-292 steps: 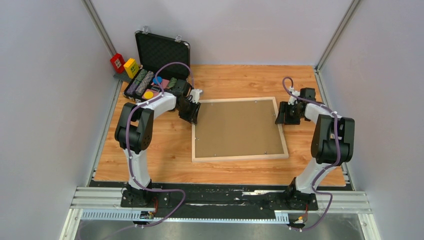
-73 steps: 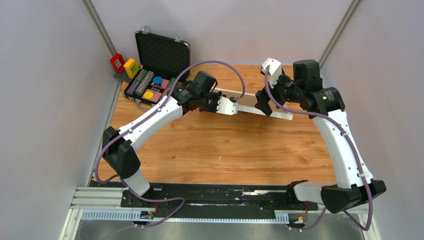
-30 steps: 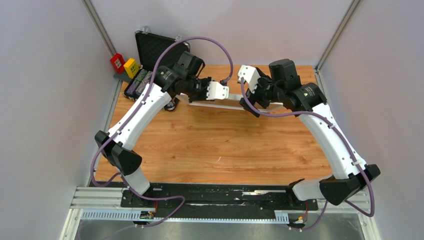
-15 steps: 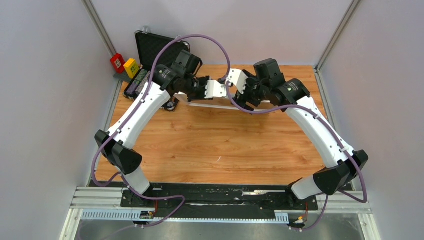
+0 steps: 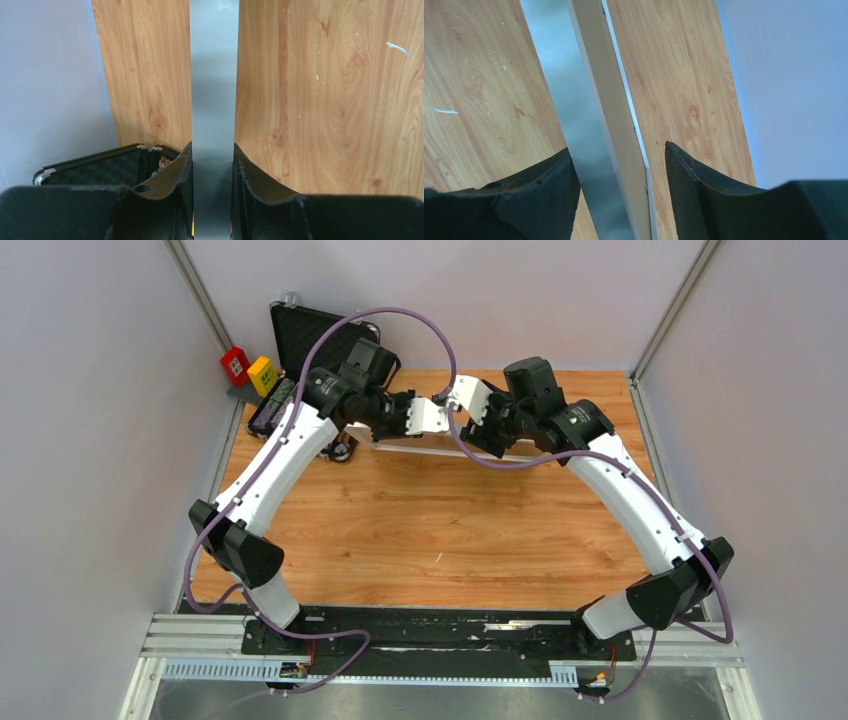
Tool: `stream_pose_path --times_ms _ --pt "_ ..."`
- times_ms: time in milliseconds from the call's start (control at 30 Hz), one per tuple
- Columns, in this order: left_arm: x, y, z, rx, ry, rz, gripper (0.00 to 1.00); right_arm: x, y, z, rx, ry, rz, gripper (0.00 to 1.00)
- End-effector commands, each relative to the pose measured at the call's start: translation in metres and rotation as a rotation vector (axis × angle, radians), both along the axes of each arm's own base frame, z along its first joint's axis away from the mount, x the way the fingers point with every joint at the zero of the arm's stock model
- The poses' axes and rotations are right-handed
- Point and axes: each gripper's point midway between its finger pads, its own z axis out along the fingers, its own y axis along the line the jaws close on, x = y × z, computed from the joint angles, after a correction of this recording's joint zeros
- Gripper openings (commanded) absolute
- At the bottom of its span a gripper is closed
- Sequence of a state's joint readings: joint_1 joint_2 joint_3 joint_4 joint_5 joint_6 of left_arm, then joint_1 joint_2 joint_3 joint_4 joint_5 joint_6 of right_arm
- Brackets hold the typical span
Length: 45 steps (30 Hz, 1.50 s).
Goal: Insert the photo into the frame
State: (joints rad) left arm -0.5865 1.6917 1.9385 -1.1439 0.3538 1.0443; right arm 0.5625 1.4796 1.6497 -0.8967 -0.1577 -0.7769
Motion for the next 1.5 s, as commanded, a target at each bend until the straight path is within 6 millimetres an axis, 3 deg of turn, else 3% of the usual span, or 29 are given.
stream_pose_path --times_ms 0,100,200,500,567,867,967,1100,1133,1267,1467 --pt "-0.001 -0.01 0.026 -0.086 -0.046 -0.031 0.0 0.009 -0.005 -0.011 -0.058 -0.024 -0.019 0.59" --pt "-0.001 -0.01 0.027 -0.089 -0.048 -0.031 0.0 0.009 -0.006 -0.016 -0.069 -0.021 -0.02 0.54" --pt "0.0 -0.009 0.028 -0.088 -0.051 -0.03 0.0 0.009 -0.007 -0.016 -0.071 -0.022 -0.021 0.41" --pt "0.007 -0.009 0.027 -0.08 -0.065 -0.011 0.01 0.0 -0.005 -0.001 -0.03 -0.035 -0.002 0.15" --pt "0.009 -0.009 0.029 -0.085 -0.074 -0.004 0.13 -0.002 -0.005 0.001 -0.024 -0.031 0.001 0.01" --pt "0.02 -0.013 0.038 -0.114 -0.107 0.027 0.71 -0.012 -0.003 0.021 0.024 -0.008 0.001 0.0" --pt "0.024 -0.013 0.049 -0.159 -0.121 0.054 0.98 -0.012 -0.001 0.031 0.047 -0.005 -0.009 0.0" --pt "0.033 -0.003 0.07 -0.239 -0.15 0.113 1.0 -0.007 0.002 0.044 0.089 0.005 -0.055 0.0" --pt "0.037 -0.001 0.083 -0.273 -0.185 0.129 1.0 -0.005 0.002 0.047 0.098 0.011 -0.074 0.0" --pt "0.056 0.024 0.115 -0.398 -0.245 0.254 1.0 0.007 0.001 0.056 0.15 0.028 -0.156 0.0" --pt "0.074 0.066 0.129 -0.504 -0.261 0.422 1.0 0.022 0.004 0.062 0.241 0.112 -0.246 0.0"
